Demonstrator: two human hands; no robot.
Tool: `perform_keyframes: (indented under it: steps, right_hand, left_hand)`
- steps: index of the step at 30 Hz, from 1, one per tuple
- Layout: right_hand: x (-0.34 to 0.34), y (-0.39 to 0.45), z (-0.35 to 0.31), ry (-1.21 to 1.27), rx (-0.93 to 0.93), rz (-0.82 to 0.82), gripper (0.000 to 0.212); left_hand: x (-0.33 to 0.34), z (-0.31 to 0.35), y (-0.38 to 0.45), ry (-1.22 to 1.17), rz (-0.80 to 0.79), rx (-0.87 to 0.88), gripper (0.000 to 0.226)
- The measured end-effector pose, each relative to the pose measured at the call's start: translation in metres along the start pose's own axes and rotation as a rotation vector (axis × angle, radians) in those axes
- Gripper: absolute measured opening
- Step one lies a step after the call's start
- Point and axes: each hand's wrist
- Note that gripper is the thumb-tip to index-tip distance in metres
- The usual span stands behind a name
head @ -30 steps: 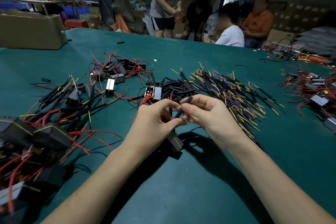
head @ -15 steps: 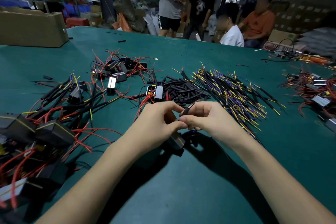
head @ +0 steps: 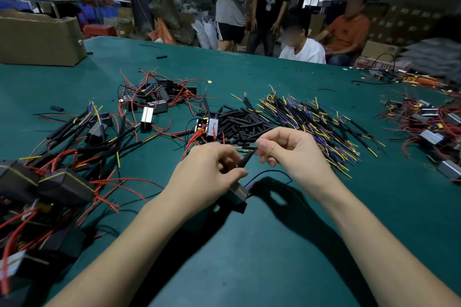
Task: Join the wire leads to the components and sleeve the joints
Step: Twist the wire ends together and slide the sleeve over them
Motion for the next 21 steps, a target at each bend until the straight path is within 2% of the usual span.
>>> perform_keyframes:
  steps: [2,5,7,10,13,15,21]
  right_hand:
    - [-0.002,0.001,0.002,0.053,0.032,-0.008,0.014]
    - [-0.006,0.002,0.004,0.067,0.049,-0.018,0.013]
    - [-0.004,0.001,0.005,0.075,0.05,-0.022,0.012]
    - [-0.002,0.001,0.005,0.101,0.049,-0.023,0.011]
    - [-0.002,0.0,0.004,0.105,0.04,-0.026,0.013]
    - [-0.001,-0.001,0.003,0.107,0.042,-0.029,0.013]
    - [0.006,-0.003,0.001,0.104,0.038,-0.034,0.008]
  left_hand:
    - [0.001,0.002,-0.001,-0.056,0.132,0.01,0.023]
    - [-0.002,0.005,0.002,-0.28,0.356,-0.181,0.031]
    - [-0.005,0.002,0.006,-0.39,0.336,-0.304,0.024]
    - [-0.003,-0.002,0.007,-0.557,0.254,-0.378,0.018]
    - [0.0,-0.003,0.007,-0.714,0.271,-0.456,0.015]
    - [0.001,-0.005,0.007,-0.717,0.294,-0.435,0.012]
    - [0.005,0.003,0.004,-0.671,0.288,-0.233,0.006]
Point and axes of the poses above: each hand's wrist, its own y-axis towards the middle knuckle, its own x-axis out of the palm, z = x × y, and after that the axes turned 7 degrees about z, right-handed
